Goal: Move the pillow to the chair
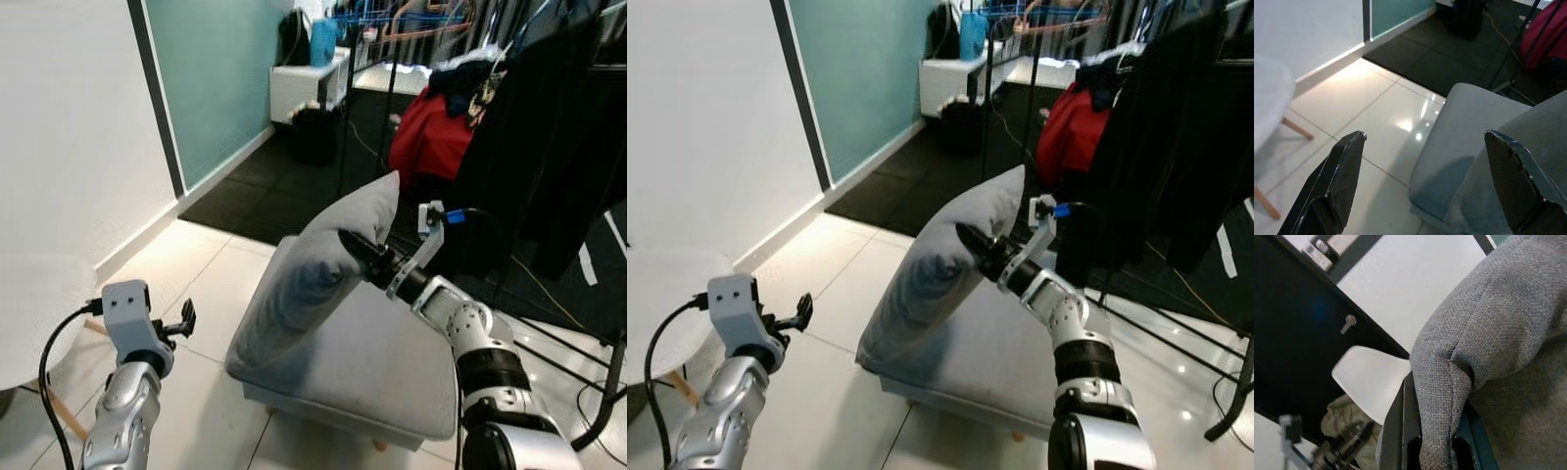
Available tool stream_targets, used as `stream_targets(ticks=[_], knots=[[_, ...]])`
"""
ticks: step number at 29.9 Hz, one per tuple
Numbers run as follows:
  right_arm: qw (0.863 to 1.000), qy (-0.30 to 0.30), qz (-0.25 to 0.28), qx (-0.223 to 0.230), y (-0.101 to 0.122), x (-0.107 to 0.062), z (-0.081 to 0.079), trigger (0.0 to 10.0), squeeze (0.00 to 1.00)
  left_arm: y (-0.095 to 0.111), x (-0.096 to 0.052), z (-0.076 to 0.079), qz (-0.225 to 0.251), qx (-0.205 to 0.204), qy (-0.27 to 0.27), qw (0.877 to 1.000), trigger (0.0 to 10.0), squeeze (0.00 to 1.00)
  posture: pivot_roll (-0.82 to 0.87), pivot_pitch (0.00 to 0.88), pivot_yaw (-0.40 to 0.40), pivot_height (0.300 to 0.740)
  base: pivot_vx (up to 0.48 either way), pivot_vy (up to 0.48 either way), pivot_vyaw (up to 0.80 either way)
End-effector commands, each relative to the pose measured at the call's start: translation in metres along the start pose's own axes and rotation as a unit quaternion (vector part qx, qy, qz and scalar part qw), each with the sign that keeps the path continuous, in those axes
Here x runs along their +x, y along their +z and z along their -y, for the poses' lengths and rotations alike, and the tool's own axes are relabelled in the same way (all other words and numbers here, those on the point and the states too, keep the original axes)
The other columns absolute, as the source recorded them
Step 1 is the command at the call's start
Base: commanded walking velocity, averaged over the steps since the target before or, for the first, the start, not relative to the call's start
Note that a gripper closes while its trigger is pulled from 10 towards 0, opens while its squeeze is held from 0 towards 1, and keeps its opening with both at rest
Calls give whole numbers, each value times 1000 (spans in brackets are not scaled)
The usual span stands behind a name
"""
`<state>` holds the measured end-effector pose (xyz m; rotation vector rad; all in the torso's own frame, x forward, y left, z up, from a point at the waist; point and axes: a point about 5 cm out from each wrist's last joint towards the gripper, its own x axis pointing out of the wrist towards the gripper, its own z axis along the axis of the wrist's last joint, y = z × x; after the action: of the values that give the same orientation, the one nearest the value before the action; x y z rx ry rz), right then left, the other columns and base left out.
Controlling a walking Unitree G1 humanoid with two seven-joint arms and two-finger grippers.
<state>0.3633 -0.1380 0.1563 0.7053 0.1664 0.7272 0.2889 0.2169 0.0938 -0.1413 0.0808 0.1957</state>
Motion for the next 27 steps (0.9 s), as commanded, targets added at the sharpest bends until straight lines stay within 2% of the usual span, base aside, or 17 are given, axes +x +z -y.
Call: stream_targets(ticks=[1,6,7,11,12,14,15,18,27], knots=[[999,9,17,-32,8,4,-6,0,0,0,0,-8,-5,24,17,1000,10000,0,-150,0,-58,709,0,0,0],[999,-27,18,-39,6,0,2,0,0,-6,-3,-15,-18,38,38,998,10000,0,-150,0,-54,724,0,0,0],[996,-69,13,-56,6,-4,12,0,0,-9,-5,-18,-27,48,40,998,10000,0,-147,0,-55,729,0,0,0],[994,-86,10,-66,6,-5,15,0,0,-10,-6,-18,-32,54,40,997,10000,0,-147,0,-55,729,0,0,0],[990,-122,6,-71,5,-7,21,10000,0,-11,-6,-19,-34,55,39,997,10000,0,-144,0,-56,729,0,0,0],[990,-122,6,-71,5,-7,21,10000,0,-11,-6,-19,-34,55,39,997,10000,0,-144,0,-56,729,0,0,0],[981,-164,1,-107,5,-10,27,10000,0,-12,-8,-19,-37,58,38,997,10000,0,-145,0,-55,729,0,0,0],[984,-134,-15,-118,0,-18,30,10000,0,-17,-10,-13,-44,51,17,998,10000,0,-144,0,-55,729,0,0,258],[989,-92,-1,-114,1,-10,20,10000,0,-17,-8,-5,-45,45,2,998,10000,0,-135,0,-50,729,0,0,775]])
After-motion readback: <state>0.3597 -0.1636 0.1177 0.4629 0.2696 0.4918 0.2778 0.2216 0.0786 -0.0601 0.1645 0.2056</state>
